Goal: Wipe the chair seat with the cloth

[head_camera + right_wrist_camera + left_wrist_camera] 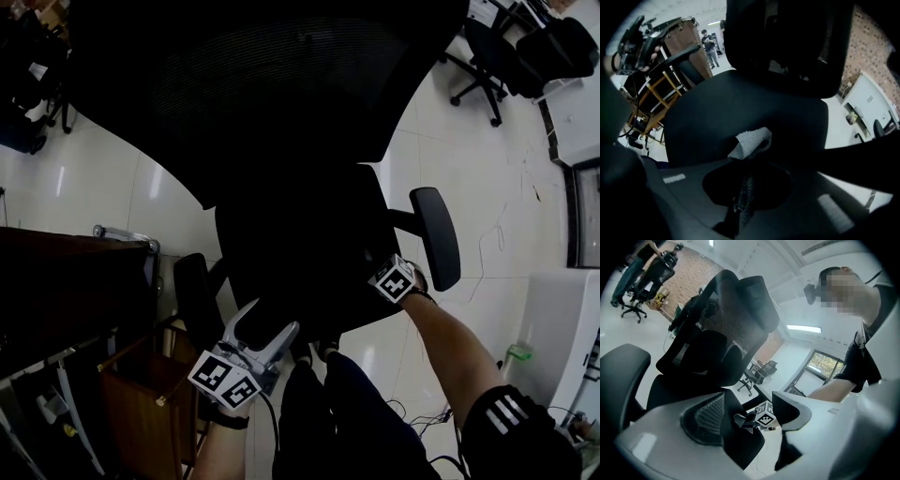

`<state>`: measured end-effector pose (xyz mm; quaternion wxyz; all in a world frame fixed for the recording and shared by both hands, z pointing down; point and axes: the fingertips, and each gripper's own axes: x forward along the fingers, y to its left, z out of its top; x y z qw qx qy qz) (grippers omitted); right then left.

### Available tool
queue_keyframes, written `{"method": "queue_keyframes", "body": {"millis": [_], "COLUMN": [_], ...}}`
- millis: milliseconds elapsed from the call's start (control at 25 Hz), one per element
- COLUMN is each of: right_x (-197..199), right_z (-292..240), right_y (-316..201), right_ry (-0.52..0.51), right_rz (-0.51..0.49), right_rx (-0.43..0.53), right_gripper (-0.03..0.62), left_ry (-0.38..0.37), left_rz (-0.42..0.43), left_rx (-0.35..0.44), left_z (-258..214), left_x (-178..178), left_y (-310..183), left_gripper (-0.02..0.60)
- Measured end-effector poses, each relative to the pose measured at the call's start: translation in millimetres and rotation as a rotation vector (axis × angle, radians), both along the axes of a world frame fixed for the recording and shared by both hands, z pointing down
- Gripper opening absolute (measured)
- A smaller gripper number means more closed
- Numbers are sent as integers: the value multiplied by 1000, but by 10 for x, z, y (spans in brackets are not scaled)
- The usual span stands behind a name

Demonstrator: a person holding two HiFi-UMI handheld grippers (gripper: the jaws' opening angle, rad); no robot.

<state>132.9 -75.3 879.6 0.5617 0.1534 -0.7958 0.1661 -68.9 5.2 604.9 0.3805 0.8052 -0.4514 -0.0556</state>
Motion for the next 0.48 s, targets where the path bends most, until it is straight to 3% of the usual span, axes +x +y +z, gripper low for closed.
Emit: {"method": "queue_keyframes", "body": {"millis": [120, 240, 360, 480], "right_x": [196, 6, -599, -1395], "right_z": [-55, -128, -316, -499], "right_y": [-70, -65, 140, 596], "right_ry": [50, 24, -104, -218], "right_rz": [31, 39, 23, -57], "right_rx": [15, 33, 16, -27], "right_gripper": [29, 29, 29, 29], "left_ry": [5, -10, -32, -46], "left_rz": [12, 17, 11, -8], "left_rx": [-9, -22, -39, -49], "left_z": [12, 4, -14, -48], "left_x": [61, 45, -34, -157], "left_y": [35, 104, 235, 371], "left_gripper": [328, 328, 334, 334]}}
